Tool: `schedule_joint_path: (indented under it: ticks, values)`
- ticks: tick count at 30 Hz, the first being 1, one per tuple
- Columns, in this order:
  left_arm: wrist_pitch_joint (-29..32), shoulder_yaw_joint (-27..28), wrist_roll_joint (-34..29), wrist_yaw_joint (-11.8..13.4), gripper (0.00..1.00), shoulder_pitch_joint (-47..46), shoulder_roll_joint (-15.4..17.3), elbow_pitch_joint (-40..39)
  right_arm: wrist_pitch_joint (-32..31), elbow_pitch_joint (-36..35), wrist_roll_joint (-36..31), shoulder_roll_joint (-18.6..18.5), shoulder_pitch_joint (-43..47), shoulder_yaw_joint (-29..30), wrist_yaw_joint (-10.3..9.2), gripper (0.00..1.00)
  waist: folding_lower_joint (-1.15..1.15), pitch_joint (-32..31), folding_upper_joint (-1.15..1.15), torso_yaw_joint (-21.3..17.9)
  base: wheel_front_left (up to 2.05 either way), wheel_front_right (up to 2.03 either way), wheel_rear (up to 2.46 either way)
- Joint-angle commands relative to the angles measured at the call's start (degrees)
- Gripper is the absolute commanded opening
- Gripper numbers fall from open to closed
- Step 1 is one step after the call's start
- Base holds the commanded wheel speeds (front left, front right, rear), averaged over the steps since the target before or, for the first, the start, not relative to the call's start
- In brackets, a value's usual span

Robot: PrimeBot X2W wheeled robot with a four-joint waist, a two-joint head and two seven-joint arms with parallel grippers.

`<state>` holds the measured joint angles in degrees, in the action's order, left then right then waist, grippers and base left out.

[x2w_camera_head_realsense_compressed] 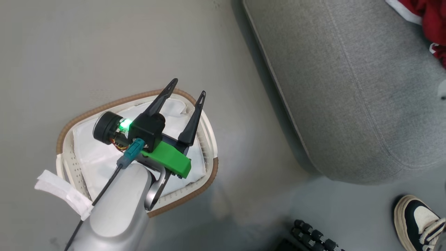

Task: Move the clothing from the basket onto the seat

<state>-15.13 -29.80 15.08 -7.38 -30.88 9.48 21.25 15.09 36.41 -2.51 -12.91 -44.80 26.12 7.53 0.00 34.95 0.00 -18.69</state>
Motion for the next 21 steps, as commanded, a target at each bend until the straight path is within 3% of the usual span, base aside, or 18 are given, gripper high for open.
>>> schedule_joint_path:
  ticks: [1,11,21]
  values:
    - [-0.02,0.38,0.11,-0.19,1.0,1.09,-0.34,0.05,0.11,-0.64,0.33,0.59,2.42,-0.89,-0.08,1.0,0.0,-2.13,0.0,-0.2,0.0,0.0,0.0]
    - [-0.02,5.07,-1.32,-0.16,1.0,4.93,-2.01,-1.15,0.11,-7.4,4.1,5.02,11.27,-9.45,-0.08,1.0,0.0,-8.61,0.0,2.9,0.0,0.0,0.0]
    - [-0.02,15.58,-4.12,1.61,1.0,10.07,-2.42,-1.61,0.11,-11.25,8.19,8.86,15.49,-21.07,-0.08,1.0,0.0,-12.7,0.0,7.38,0.0,0.0,0.0]
